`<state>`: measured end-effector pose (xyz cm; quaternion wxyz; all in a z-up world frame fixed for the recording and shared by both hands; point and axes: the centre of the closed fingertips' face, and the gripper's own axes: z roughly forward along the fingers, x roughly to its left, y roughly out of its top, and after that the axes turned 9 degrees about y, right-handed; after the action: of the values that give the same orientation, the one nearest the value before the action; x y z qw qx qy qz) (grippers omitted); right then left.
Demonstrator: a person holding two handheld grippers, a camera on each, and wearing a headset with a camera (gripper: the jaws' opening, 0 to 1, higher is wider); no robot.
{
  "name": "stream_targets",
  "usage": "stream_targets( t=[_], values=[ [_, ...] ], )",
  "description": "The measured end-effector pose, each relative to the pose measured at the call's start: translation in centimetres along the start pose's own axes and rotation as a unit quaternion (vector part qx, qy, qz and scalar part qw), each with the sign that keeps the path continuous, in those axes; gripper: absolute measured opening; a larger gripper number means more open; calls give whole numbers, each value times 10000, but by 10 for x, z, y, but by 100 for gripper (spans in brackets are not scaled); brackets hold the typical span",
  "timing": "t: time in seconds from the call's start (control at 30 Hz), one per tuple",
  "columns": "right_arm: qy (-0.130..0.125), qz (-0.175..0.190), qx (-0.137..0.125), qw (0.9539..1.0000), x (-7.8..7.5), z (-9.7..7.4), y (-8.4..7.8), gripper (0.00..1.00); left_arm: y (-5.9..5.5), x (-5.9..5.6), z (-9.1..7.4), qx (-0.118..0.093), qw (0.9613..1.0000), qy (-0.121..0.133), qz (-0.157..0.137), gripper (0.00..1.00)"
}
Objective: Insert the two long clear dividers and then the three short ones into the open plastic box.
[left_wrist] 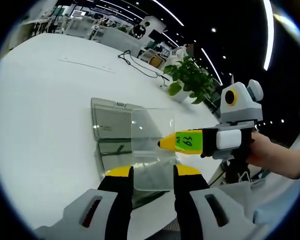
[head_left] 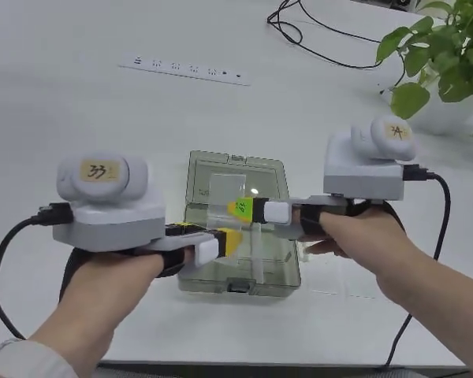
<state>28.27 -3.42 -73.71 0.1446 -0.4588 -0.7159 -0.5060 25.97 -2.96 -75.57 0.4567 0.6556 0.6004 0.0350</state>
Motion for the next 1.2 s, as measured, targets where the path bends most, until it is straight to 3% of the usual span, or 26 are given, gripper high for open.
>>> stream_targets(
  t=[0.17, 0.37, 0.5, 0.57, 0.63, 0.73, 0.87, 0.93, 0.97, 1.0, 1.03, 1.1, 1.2],
  values=[
    [-121, 14, 124, 9998, 1, -2, -3, 2, -1, -2, 2, 12, 9999, -82, -60, 30],
    [-214, 64, 204, 9995, 7, -6, -3, 2, 3, -7, 3, -102, 9994, -250, 218, 32],
    [-318, 123, 221, 9992, 7, -10, 2, 2, 10, -4, 1, -192, 9982, -305, 484, 46],
    [-362, 134, 253, 9989, 3, -11, 2, 2, 14, -4, 0, -229, 9972, -449, 558, 52],
    [-402, 220, 279, 9986, 2, -12, 2, 2, 20, -1, 0, -362, 9954, -560, 694, 61],
    [-460, 312, 315, 9980, -1, -13, 3, 2, 24, 0, -3, -443, 9901, -705, 1127, 74],
    [-570, 470, 364, 9966, -2, -15, 4, 2, 21, 2, -7, -379, 9735, -908, 2064, 87],
    [-610, 532, 390, 9960, -1, -15, 5, 2, 19, 2, -9, -395, 9601, -994, 2584, 94],
    [-642, 602, 401, 9953, -1, -16, 5, 2, 17, 3, -10, -433, 9494, -1056, 2926, 96],
    [-648, 652, 410, 9949, -3, -17, 7, 2, 16, 4, -10, -425, 9453, -1071, 3051, 98],
    [-689, 683, 402, 9945, -4, -18, 8, 2, 9, 9, -11, -283, 9378, -1093, 3282, 100],
    [-749, 790, 428, 9931, -5, -17, 7, 2, 4, 14, -12, -177, 9271, -1118, 3572, 100],
    [-813, 903, 476, 9914, -6, -15, 6, 2, 1, 21, -14, -114, 9166, -1108, 3839, 100]
  ],
)
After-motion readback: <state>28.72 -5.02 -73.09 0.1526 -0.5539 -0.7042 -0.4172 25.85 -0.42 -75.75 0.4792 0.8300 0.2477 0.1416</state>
